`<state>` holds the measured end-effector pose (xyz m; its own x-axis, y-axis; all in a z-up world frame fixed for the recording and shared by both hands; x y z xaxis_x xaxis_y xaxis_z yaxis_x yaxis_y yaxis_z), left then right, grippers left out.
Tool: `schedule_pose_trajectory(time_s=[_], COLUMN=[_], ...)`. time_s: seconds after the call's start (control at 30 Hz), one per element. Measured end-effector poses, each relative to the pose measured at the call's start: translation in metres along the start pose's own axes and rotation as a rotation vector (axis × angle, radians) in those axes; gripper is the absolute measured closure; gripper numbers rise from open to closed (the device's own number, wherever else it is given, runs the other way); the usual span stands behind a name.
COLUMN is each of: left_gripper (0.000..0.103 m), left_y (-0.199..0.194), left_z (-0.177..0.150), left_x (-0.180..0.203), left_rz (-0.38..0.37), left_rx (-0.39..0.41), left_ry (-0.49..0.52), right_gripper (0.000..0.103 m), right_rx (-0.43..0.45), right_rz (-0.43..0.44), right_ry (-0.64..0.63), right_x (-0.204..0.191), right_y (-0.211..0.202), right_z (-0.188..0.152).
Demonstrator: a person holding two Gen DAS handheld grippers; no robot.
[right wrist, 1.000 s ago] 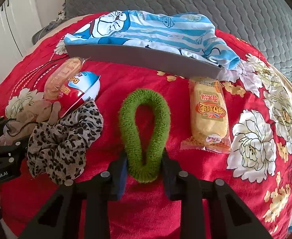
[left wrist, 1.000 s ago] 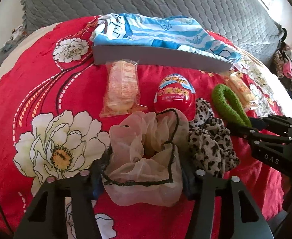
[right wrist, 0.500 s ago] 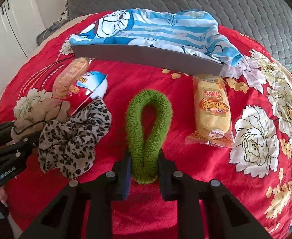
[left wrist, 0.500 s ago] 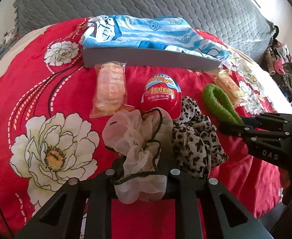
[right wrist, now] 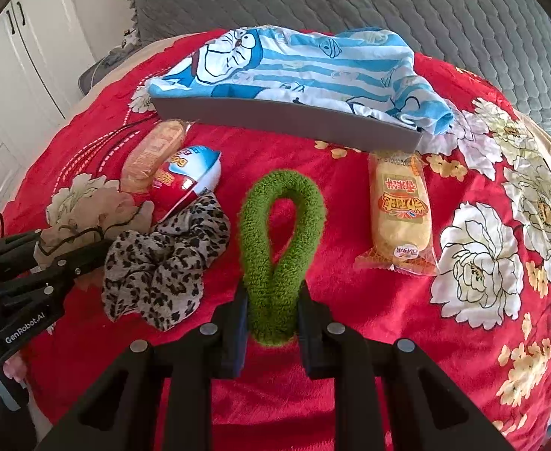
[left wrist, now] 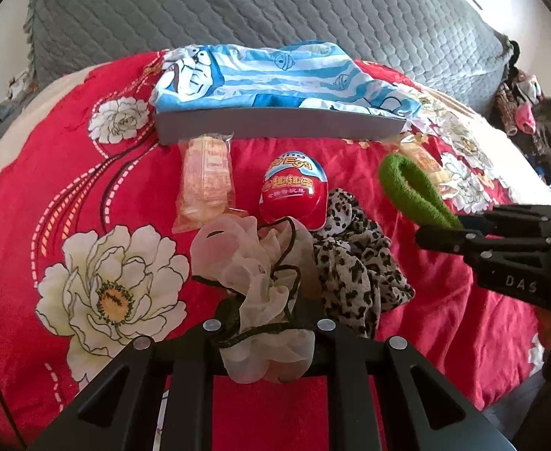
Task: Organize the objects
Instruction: 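Lift the green ring with the right tool while the left tool lifts the beige scrunchie toward the tray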
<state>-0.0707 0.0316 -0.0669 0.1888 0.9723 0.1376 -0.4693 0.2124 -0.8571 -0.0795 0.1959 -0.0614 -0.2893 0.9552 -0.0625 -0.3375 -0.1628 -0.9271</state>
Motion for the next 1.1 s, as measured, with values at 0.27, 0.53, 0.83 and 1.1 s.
schedule_pose_trajectory(time_s=[0.27, 0.53, 0.83, 1.1], left_gripper=[0.086, 0.086, 0.086, 0.086], left_y=[-0.012, -0.027, -0.045, -0.062], left_z=[-0.001, -0.001, -0.001, 0.003], left_x=[0.003, 0.002, 0.004, 0.010], left_rz=[0.024, 0.017, 0.040, 0.062], left_rx=[0.020, 0.045, 0.069, 0.096], left_ry=[0.016, 0.000, -0.003, -0.005], right_gripper=[0.081, 0.081, 0.081, 0.081], right_rx=[0.038, 0.069, 0.105, 0.152], right_rz=[-0.002, 0.008, 0.027, 0.046], right_ry=[-0.003, -0.015, -0.041, -0.051], right_x=[-0.002, -0.007, -0.016, -0.023], right_y=[-0.015, -0.027, -0.043, -0.064], right_z=[0.001, 0.003, 0.002, 0.002])
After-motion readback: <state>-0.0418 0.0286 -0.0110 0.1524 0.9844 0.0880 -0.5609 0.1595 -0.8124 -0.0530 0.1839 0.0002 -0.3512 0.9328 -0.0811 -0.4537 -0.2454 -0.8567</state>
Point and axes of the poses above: each gripper's, at about its wrist camera, not at the fingertips, and y roughly the way its jaws point, x to its right, z to its top, the point moved 4 cm from there along y, roughly the way its jaws point, and after that the axes turned 6 degrees about -x, right-handed, at the moved point
